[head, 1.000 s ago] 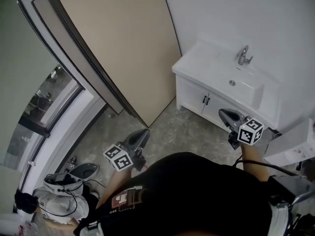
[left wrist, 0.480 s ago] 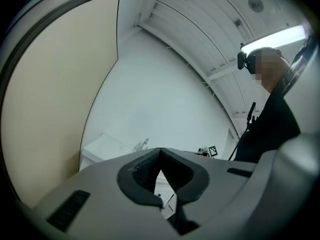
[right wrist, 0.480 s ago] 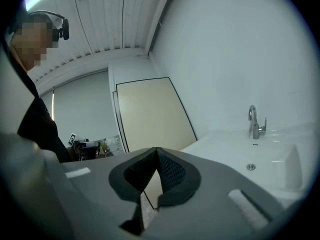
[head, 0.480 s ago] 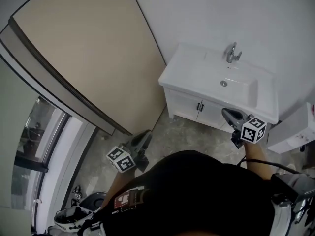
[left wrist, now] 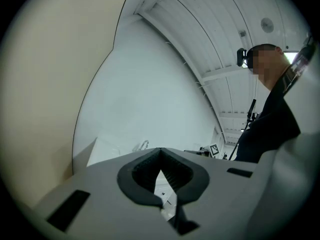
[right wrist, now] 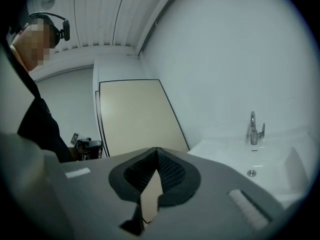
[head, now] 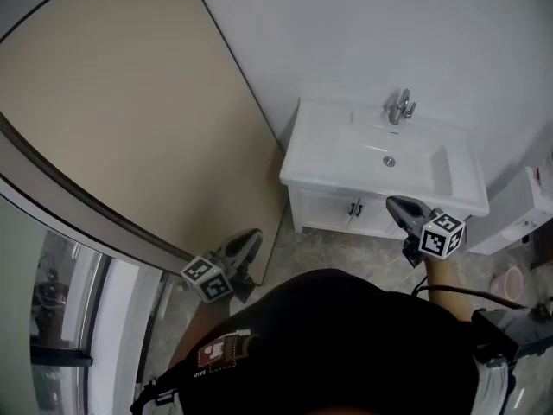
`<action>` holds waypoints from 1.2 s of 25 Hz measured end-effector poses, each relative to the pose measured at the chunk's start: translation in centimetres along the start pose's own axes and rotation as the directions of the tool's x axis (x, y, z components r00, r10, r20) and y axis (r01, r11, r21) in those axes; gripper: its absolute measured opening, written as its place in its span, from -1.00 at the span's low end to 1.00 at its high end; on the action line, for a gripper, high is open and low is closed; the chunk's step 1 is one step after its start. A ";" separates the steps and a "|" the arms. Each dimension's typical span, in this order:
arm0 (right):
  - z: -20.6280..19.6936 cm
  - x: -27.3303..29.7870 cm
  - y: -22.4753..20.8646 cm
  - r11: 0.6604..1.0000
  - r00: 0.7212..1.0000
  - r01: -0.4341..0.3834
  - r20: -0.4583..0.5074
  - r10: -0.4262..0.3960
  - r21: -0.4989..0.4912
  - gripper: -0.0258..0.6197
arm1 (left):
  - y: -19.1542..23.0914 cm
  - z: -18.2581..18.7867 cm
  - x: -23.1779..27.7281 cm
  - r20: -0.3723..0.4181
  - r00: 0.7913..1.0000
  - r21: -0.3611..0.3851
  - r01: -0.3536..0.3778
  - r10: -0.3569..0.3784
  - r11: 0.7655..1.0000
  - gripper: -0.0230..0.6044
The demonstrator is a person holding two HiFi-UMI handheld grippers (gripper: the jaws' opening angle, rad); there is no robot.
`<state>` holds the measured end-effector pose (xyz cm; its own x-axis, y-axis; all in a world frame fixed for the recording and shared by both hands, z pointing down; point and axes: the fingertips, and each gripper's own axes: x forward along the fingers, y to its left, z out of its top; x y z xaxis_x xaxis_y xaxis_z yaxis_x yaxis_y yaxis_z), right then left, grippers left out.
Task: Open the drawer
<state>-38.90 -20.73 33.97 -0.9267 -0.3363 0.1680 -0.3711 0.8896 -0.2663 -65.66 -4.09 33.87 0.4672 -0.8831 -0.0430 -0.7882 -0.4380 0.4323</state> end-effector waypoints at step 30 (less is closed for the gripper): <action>3.7 9.6 -24.2 0.996 1.000 -0.003 -0.012 0.004 0.092 -0.93 | 12.2 2.3 24.6 -0.098 0.995 -0.028 -0.004 0.001 1.000 -0.95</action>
<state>-39.08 -46.60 38.53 -0.9275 -0.3286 0.1780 -0.3719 0.8585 -0.3530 -64.68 -31.56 35.99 0.5033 -0.8629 0.0456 -0.7785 -0.4299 0.4573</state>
